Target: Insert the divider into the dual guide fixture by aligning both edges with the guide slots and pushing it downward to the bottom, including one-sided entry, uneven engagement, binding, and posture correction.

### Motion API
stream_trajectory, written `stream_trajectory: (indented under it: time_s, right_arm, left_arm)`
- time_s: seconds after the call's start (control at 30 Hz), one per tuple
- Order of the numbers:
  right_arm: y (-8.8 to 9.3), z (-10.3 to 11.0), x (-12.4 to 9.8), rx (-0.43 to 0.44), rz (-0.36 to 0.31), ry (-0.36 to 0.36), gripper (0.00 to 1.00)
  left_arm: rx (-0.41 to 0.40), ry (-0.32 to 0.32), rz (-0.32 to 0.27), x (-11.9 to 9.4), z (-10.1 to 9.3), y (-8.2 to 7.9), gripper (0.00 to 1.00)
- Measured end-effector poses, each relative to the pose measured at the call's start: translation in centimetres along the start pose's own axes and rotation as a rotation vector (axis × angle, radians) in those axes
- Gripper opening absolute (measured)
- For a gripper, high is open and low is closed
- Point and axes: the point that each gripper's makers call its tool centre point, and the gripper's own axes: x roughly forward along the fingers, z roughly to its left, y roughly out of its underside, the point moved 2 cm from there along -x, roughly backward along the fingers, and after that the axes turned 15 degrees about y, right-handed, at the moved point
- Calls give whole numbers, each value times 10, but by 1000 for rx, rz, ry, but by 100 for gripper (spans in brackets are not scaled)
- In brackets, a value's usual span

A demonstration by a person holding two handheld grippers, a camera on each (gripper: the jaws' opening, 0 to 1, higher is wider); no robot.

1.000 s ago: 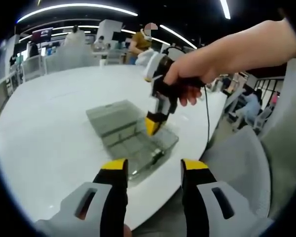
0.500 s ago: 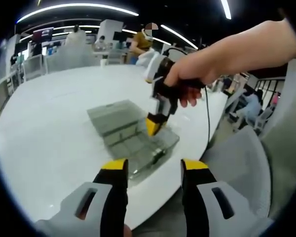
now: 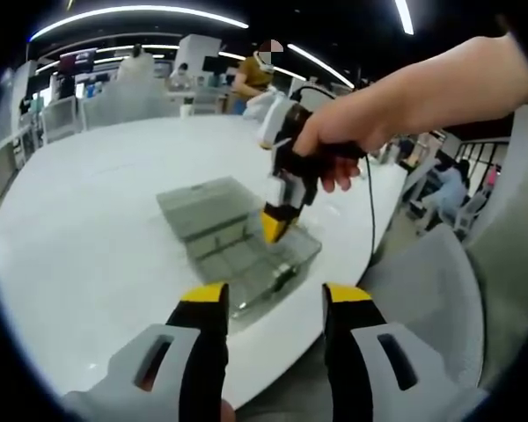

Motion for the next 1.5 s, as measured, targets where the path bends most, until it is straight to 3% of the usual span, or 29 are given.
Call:
stream_trajectory:
  time_s: [0.6, 0.83, 1.5]
  right_arm:
    - [-11, 1, 10, -89, -5, 90, 0]
    - [-3, 3, 8, -111, -10, 114, 0]
    - [-2, 5, 14, -175, -22, 155, 0]
  left_arm:
    - [-1, -2, -1, 0, 1, 0, 41]
    - [-3, -1, -2, 0, 0, -1, 41]
    - [-2, 0, -5, 1, 2, -2, 41]
